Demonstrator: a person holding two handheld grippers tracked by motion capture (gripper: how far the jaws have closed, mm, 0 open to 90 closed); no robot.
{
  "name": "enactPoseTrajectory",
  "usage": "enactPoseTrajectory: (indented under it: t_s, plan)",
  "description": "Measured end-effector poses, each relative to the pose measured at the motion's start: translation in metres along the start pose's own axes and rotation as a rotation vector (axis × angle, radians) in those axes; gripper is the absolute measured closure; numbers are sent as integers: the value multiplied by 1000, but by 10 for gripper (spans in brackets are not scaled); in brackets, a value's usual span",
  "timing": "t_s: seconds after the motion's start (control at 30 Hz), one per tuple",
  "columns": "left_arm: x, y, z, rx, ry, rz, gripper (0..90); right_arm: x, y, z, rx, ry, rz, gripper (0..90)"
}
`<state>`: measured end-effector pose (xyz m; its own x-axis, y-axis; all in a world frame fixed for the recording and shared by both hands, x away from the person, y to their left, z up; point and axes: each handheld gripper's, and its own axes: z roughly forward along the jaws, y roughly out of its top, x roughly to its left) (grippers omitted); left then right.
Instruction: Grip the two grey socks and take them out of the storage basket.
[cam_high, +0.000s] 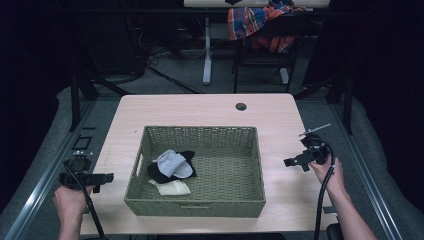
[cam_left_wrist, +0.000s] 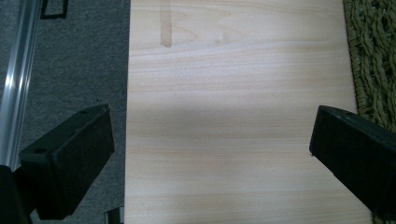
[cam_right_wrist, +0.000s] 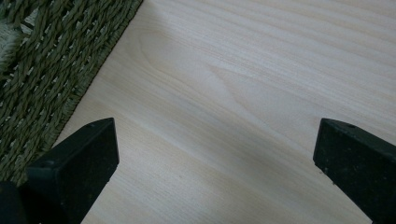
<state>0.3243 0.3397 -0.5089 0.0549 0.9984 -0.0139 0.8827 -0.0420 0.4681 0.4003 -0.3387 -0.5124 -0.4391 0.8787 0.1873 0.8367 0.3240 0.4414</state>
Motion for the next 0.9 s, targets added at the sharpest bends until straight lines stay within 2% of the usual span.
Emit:
enactPoseTrajectory:
  t_s: [0.1, 0.13, 0.27, 0.43, 0.47, 0.57, 0.63, 0.73, 0.77, 0.8, 0.83, 0.9]
  plan:
    - [-1, 2, 3, -8, 11, 1, 8, 0, -2, 0, 6, 2, -2, 0]
    - [-1, 3, 3, -12, 2, -3, 14, -1, -3, -1, 16, 3, -1, 0]
    - [-2, 4, 4, -10, 4, -4, 2, -1, -4, -2, 0, 5, 23, 11]
    - [-2, 4, -3, -14, -8, -31, 2, 3, -1, -1, 21, 1, 21, 23]
    - [-3, 5, -5, -7, -7, -28, 2, 3, -1, -2, 23, -1, 10, 23]
    - [-7, 9, -10, 32, -1, 0, 2, 3, -1, -2, 14, -11, 25, 20]
    - [-10, 11, -16, 39, 3, 1, 2, 1, -1, -4, 21, -5, 24, 16]
    - [-15, 15, -28, 15, 4, 13, 2, 2, -1, -4, 6, 3, 37, 9]
    - [-17, 17, -33, 11, 1, 20, 2, 2, -1, -5, 17, -5, 28, 9]
    - [-19, 18, -36, 4, -2, 28, 2, 2, -1, -5, 19, 14, 22, 6]
    - [-22, 20, -42, 2, -10, 42, 0, 2, -1, -4, 22, 12, 16, 5]
    - [-28, 23, -49, -27, 1, 54, 0, 3, -1, -3, 23, 21, 18, 6]
